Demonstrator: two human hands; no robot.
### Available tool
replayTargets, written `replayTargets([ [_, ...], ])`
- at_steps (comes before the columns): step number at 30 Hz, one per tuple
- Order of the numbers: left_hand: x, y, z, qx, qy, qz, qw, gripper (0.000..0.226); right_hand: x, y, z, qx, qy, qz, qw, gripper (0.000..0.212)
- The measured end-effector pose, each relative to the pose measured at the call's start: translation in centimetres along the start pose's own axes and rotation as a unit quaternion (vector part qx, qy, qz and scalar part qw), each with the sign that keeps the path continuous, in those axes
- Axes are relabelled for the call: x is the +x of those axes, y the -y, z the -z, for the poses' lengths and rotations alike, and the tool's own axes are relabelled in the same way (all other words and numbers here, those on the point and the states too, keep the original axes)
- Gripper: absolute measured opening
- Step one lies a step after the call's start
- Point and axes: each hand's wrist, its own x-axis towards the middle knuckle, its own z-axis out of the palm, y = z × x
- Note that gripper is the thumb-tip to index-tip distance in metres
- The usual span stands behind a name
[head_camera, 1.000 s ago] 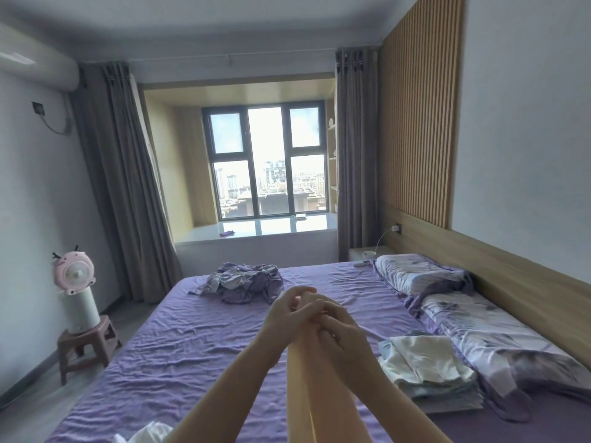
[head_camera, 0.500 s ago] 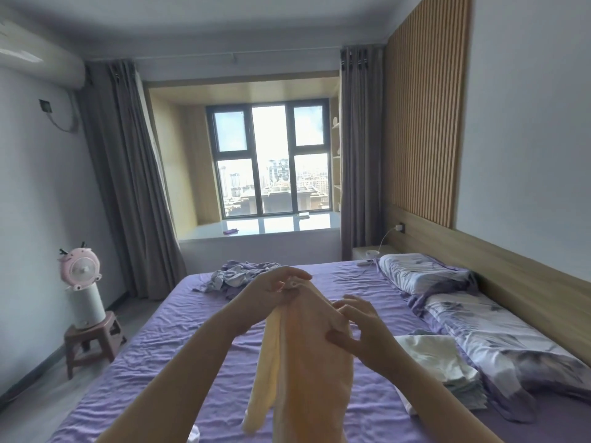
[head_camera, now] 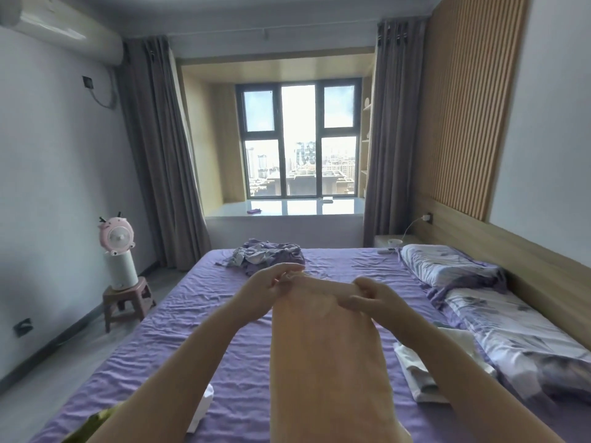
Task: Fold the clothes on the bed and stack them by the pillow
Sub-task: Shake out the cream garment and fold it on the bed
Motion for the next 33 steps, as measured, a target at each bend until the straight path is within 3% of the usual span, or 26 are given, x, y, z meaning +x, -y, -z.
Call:
replayTargets([
  [5, -0.4, 1.1, -1.4, 0.033, 0.011, 0.016, 0.999, 0.035, -0.2, -1.7, 1.0, -0.194, -0.035, 0.051, 0.979, 0.027],
  [8, 0.6, 1.9, -2.3, 0.062, 0.024, 0.017, 0.998, 0.034, -0.2, -2.9, 1.6, -0.220, -0.024, 0.092, 0.971, 0.017],
  [13, 3.0, 4.3, -3.1, 0.082, 0.022, 0.028, 0.996, 0.036, 0.9, -5.0, 2.6, -0.210, 0.032, 0.121, 0.970, 0.020],
  [18, 6.2, 8.1, -3.3, 0.058, 0.017, 0.056, 0.997, 0.025, 3.5, -7.6, 2.1, -0.167, 0.030, 0.071, 0.983, 0.014],
  [21, 8.6, 10.8, -3.2, 0.033, 0.024, 0.060, 0.997, 0.009, 6.2, -9.2, 1.1, -0.142, 0.018, 0.016, 0.990, 0.034],
  [23, 10.3, 12.8, -3.3, 0.030, 0.039, 0.065, 0.997, 0.011, 8.4, -10.8, 0.4, -0.158, 0.017, -0.014, 0.987, 0.037],
  [27, 14.0, 17.0, -4.2, 0.013, 0.043, 0.078, 0.996, 0.024, 12.7, -14.2, -1.0, -0.222, 0.004, -0.048, 0.974, 0.013],
  [33, 19.5, 22.2, -5.4, -0.019, 0.038, 0.089, 0.995, 0.020, 17.4, -17.9, -2.7, -0.217, -0.069, -0.091, 0.969, 0.019],
])
